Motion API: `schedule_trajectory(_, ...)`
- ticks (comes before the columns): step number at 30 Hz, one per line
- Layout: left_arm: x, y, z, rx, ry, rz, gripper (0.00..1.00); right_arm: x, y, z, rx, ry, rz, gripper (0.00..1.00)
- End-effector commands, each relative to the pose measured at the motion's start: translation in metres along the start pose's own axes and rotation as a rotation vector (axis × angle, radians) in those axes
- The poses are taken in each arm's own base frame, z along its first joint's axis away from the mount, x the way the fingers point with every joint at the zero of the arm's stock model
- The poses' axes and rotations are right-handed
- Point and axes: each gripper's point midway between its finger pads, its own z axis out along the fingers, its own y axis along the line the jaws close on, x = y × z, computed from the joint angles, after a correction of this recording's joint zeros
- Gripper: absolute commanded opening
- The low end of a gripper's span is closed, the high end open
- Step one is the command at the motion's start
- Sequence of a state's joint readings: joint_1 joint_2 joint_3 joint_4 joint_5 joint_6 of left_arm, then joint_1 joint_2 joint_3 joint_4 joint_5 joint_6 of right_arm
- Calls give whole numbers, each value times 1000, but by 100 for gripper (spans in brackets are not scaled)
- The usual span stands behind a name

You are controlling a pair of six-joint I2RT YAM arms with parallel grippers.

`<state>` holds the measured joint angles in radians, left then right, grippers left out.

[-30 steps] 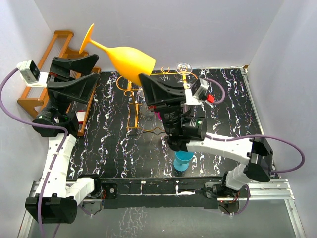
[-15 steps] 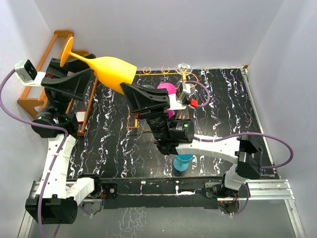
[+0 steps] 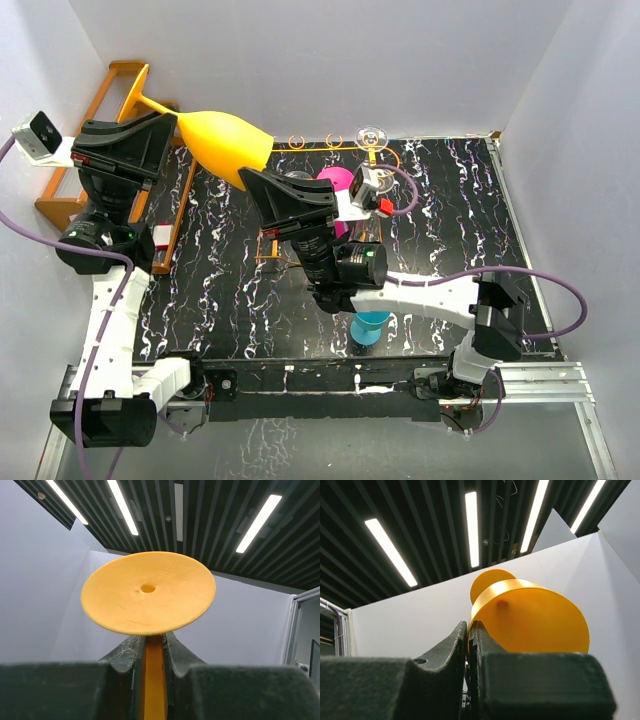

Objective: Place the wine glass upside down on the wine glass rack

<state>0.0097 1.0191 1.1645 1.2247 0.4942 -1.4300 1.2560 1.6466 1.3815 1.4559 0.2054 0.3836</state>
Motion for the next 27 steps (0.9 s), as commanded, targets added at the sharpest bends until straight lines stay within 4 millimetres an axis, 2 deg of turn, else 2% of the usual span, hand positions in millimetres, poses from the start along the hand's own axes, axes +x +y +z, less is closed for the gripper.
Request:
schedule_trajectory(1,-8,-11,7,40,-12,44,0,-66,33,-5,-135,-303,160,8)
schedule_trajectory(8,-5,-9,7,44,9,79,0,-43,12,-19,-51,-259,348,8)
schedule_trajectory(11,-6,-9,8,46,17,102,0,-34,17,-20,-78,-219,339,8)
schedule_trajectory(13,-4,-9,8,44,37,113,0,-35,18,-19,-86,-219,339,8)
schedule_trajectory(16,5,4,10,-29,116,71,0,-40,18,-20,-76,-219,312,8)
schedule_trajectory(19,13,3,8,-29,165,76,16,-44,13,-21,-41,-200,301,8)
schedule_trajectory(23,16,9,5,-43,178,69,18,-45,12,-23,-31,-185,280,8)
schedule_trajectory(24,17,9,5,-40,185,72,17,-45,11,-24,-32,-183,271,8)
schedule_trajectory(27,20,8,5,-19,208,93,0,-40,11,-22,-24,-161,262,8)
